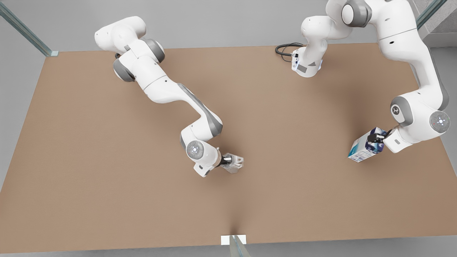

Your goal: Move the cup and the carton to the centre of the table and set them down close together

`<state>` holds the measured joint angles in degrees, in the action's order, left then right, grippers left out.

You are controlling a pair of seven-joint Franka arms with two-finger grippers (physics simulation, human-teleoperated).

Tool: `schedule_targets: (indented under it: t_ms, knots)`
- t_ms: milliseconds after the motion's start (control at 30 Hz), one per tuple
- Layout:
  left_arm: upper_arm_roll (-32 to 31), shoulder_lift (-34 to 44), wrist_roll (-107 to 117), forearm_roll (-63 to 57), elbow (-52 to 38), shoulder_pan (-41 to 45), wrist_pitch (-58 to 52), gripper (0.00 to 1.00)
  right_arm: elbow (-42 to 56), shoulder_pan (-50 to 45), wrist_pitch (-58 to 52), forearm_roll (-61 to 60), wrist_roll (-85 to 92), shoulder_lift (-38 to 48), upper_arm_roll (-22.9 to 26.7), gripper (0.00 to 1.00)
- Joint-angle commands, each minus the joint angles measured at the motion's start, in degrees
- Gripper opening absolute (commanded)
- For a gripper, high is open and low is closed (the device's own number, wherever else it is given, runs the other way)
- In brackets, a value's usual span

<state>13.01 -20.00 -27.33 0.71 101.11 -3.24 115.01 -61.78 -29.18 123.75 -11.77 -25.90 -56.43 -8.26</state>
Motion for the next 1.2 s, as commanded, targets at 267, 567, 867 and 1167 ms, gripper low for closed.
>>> schedule_targets:
  t_ms: [267, 567, 867, 1167]
  knots:
    - [0.0, -2.0, -3.7, 0.0, 0.0, -0.2, 0.1, 1.0, -0.2, 1.8, -11.7, -5.5, -1.1, 10.9, 1.8, 1.0]
    - [0.0, -3.7, -1.8, 0.1, 0.0, -0.2, 0.0, 0.46, -11.4, 27.0, -29.5, 10.5, 16.2, 37.6, 7.3, 1.0]
    - [-6.4, 4.4, 78.9, 10.8, -0.4, 19.3, -6.4, 0.51, -10.2, 26.8, -31.7, 10.6, 18.1, 36.7, 7.5, 1.0]
    - [-20.3, -4.5, 117.8, 12.4, -3.5, 32.2, 3.5, 0.55, -10.2, 27.1, -31.7, 11.9, 18.3, 36.2, 7.6, 1.0]
